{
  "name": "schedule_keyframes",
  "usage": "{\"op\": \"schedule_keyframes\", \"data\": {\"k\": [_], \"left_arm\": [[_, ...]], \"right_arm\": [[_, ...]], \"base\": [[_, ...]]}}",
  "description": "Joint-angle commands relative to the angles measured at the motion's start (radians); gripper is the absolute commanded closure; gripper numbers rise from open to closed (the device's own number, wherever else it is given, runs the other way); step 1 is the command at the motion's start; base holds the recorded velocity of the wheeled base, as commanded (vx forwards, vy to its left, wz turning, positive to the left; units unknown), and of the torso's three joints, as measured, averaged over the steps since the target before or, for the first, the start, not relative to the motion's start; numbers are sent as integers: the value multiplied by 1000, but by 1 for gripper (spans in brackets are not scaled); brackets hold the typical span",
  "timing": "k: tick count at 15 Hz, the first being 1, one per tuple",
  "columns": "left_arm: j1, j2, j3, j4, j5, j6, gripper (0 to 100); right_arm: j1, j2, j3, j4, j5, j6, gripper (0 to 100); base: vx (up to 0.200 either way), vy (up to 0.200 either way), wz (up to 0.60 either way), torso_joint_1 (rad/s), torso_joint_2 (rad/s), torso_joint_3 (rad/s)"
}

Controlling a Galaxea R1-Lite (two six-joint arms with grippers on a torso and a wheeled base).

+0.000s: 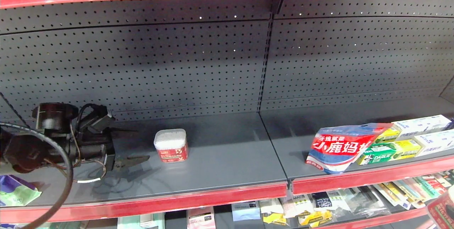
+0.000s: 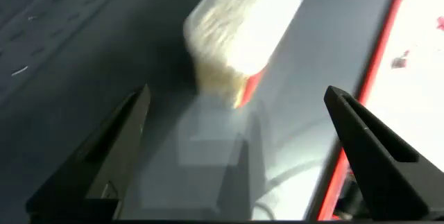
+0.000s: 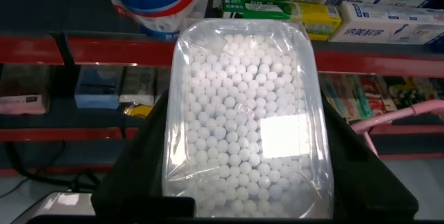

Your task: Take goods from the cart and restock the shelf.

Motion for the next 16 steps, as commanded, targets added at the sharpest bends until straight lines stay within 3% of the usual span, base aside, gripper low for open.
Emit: {"op": "schedule_keyframes", "data": {"k": [1,3,8,16], "left_arm": [[-28,55,-27,10,-28,-2,0],[-35,73,-35,10,-51,1,0],[-48,165,-98,4,-93,78,0],[-71,239,-154,0,-134,92,0]], "right_arm": [[0,10,0,0,-2,0,100],[-1,10,2,0,-3,0,100],[-1,27,-3,0,-17,0,100],[0,42,-8,0,-29,-1,100]], "base": [[0,0,0,0,0,0],[0,0,0,0,0,0],[0,0,0,0,0,0],[0,0,0,0,0,0]]}}
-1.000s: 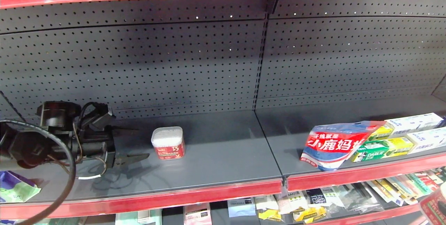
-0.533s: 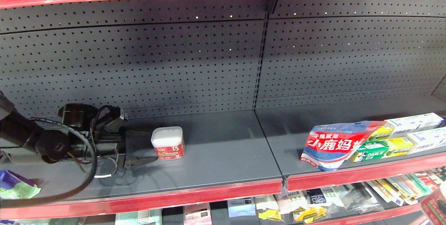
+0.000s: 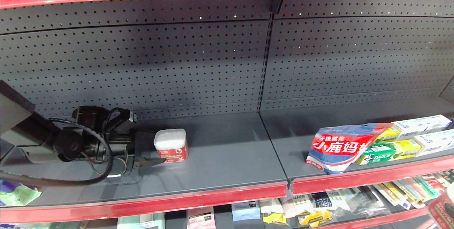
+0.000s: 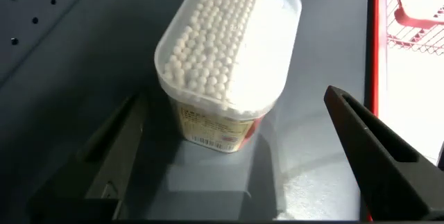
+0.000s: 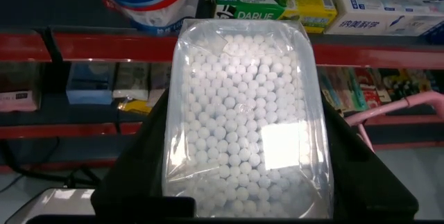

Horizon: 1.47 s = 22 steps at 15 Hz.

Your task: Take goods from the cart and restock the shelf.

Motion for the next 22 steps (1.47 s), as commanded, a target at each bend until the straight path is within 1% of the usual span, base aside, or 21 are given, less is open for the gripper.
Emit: {"op": "schedule_keyframes", "data": {"k": [1,2,4,9,14,16,18,22], "left_arm": [[-3,33,-11,-4,-3,8,0],[-3,56,-38,-4,-8,28,0],[-7,96,-90,0,-51,76,0],[-53,129,-94,-2,-64,74,0],[-75,165,-154,-2,-69,73,0],[-78,169,-160,-2,-69,71,0],[-95,180,-189,-2,-69,70,0],[-115,194,-199,-2,-68,67,0]], "right_arm": [[0,7,0,0,0,-5,100],[0,7,0,0,0,-7,100],[0,7,5,0,0,-13,100],[0,17,0,0,-2,-14,100],[0,17,2,0,-2,-14,100],[0,17,2,0,-2,-14,100],[0,24,0,0,-2,-14,100],[0,30,0,0,0,-14,100]], "base": [[0,0,0,0,0,0],[0,0,0,0,0,0],[0,0,0,0,0,0],[0,0,0,0,0,0],[0,0,0,0,0,0],[0,0,0,0,0,0],[0,0,0,0,0,0],[0,0,0,0,0,0]]}}
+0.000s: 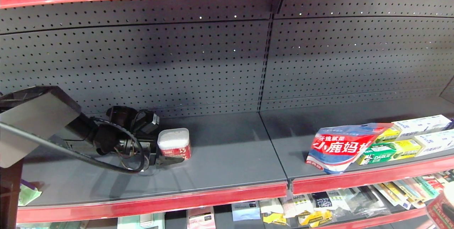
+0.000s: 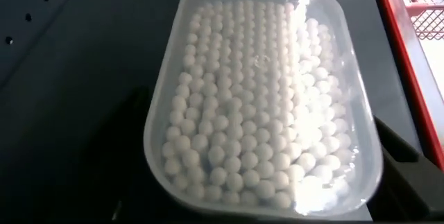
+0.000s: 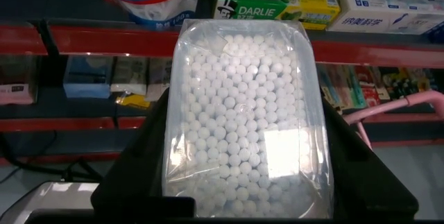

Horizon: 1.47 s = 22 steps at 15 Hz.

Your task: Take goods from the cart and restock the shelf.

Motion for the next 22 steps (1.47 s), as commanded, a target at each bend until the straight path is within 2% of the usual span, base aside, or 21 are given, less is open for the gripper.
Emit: {"op": "schedule_keyframes", "data": {"k": [1,15,16,22], "left_arm": [[-8,10,-6,0,4,1,0],[-8,21,-32,0,24,-16,0],[-8,23,-33,-2,24,-19,100],[-14,26,-29,-22,25,-22,100]], "right_arm": [[0,7,-1,0,0,0,100],[1,21,-1,0,1,0,100],[1,22,-1,0,1,0,100],[3,22,2,0,1,0,100]], "base": [[0,0,0,0,0,0],[0,0,0,0,0,0],[0,0,0,0,0,0],[0,0,0,0,0,0]]}}
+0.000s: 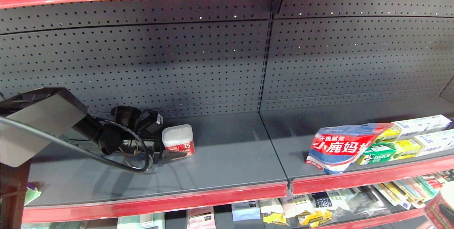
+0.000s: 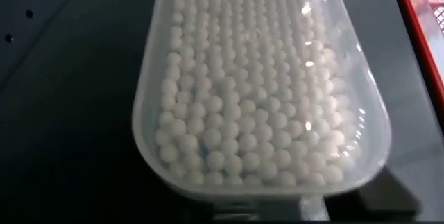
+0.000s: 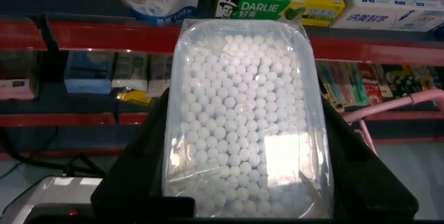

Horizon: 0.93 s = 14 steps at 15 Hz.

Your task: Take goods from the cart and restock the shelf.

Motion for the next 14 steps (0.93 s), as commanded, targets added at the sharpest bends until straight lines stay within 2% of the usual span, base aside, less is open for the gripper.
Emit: {"op": "schedule_keyframes", "data": {"k": [1,5,10,12,14], "left_arm": [[0,-2,2,-1,-2,0,100],[6,-26,41,-1,-31,0,100],[26,-152,203,4,-57,10,100],[57,-203,295,-1,-57,40,100],[87,-218,345,1,-57,94,100]], "right_arm": [[0,1,1,0,0,0,100],[1,14,-4,-2,2,0,100],[3,42,-35,-3,5,0,100],[5,43,-39,-3,6,0,100],[5,42,-38,-2,6,0,100]], "base": [[0,0,0,0,0,0],[0,0,0,0,0,0],[0,0,0,0,0,0],[0,0,0,0,0,0],[0,0,0,0,0,0]]}}
